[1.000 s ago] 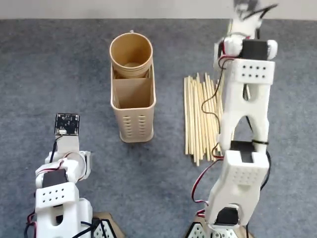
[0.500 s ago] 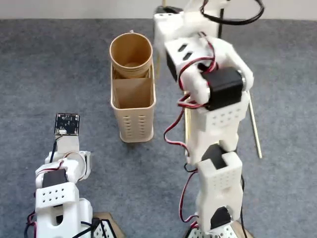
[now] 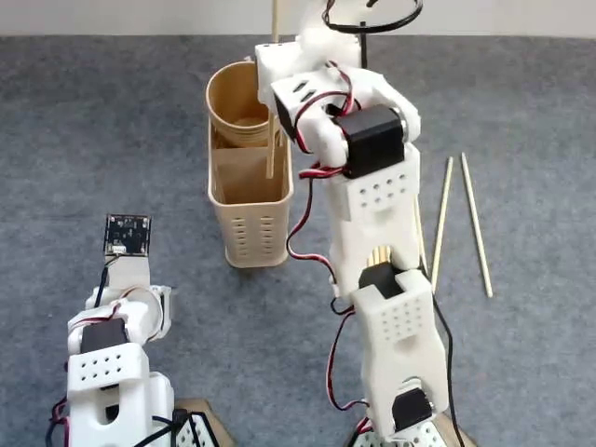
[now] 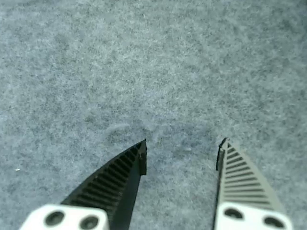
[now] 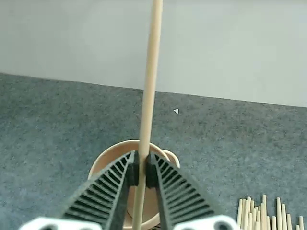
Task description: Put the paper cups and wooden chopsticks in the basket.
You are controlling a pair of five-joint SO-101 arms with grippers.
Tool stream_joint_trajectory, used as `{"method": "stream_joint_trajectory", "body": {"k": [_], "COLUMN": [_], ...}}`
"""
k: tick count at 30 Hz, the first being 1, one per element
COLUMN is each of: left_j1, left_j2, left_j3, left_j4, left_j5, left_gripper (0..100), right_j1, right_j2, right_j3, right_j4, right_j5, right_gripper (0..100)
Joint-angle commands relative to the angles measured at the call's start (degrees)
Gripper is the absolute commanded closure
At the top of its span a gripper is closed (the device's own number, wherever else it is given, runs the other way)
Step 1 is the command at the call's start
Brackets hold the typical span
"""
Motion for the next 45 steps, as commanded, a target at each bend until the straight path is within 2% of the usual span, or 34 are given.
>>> {"method": "stream_joint_trajectory", "body": {"k": [1, 4, 11, 16, 18, 21, 23, 26, 30, 34, 37, 40, 45], "left_j1": [0.7, 0.7, 0.7, 0.7, 0.7, 0.7, 0.7, 0.7, 0.7, 0.7, 0.7, 0.7, 0.7], "left_j2": [-0.7, -0.7, -0.7, -0.7, -0.7, -0.7, -0.6, -0.6, -0.6, -0.6, -0.6, -0.6, -0.6], "left_j3": [-0.3, -0.3, 0.0, 0.0, 0.0, 0.0, 0.0, 0.0, 0.0, 0.0, 0.0, 0.0, 0.0], "left_j4": [-1.0, -1.0, -2.4, -2.4, -2.4, -2.5, -2.5, -2.5, -2.5, -2.5, -2.5, -2.5, -2.3], "left_j5": [0.5, 0.5, 0.5, 0.5, 0.5, 0.5, 0.5, 0.5, 0.5, 0.5, 0.5, 0.5, 0.5], "left_gripper": [74, 74, 74, 74, 74, 74, 74, 74, 74, 74, 74, 74, 74], "right_j1": [-0.7, -0.6, -0.7, -0.6, -0.6, -0.8, -0.6, 4.2, 5.9, 3.5, 1.1, 0.5, 0.7], "right_j2": [-0.2, -0.4, -0.7, -3.6, -5.9, -10.3, -13.3, -19.5, -32.6, -48.3, -61.1, -77.4, -106.0], "right_j3": [-6.9, -6.9, -6.9, -6.9, -6.9, -6.5, -5.2, 8.7, 39.1, 66.1, 80.4, 95.8, 129.9], "right_j4": [0.2, 1.4, 4.3, 4.3, 4.4, 8.6, 11.9, 11.6, 11.5, 11.3, 7.9, -3.2, -35.6], "right_j5": [-0.5, -0.5, -0.5, -0.5, 2.6, 11.6, 12.7, 12.7, 13.1, 15.9, 15.9, 13.6, 13.2], "right_gripper": [99.1, 97.8, 79.3, 78.8, 78.8, 78.8, 78.8, 78.8, 78.8, 78.8, 78.8, 78.9, 78.9]}}
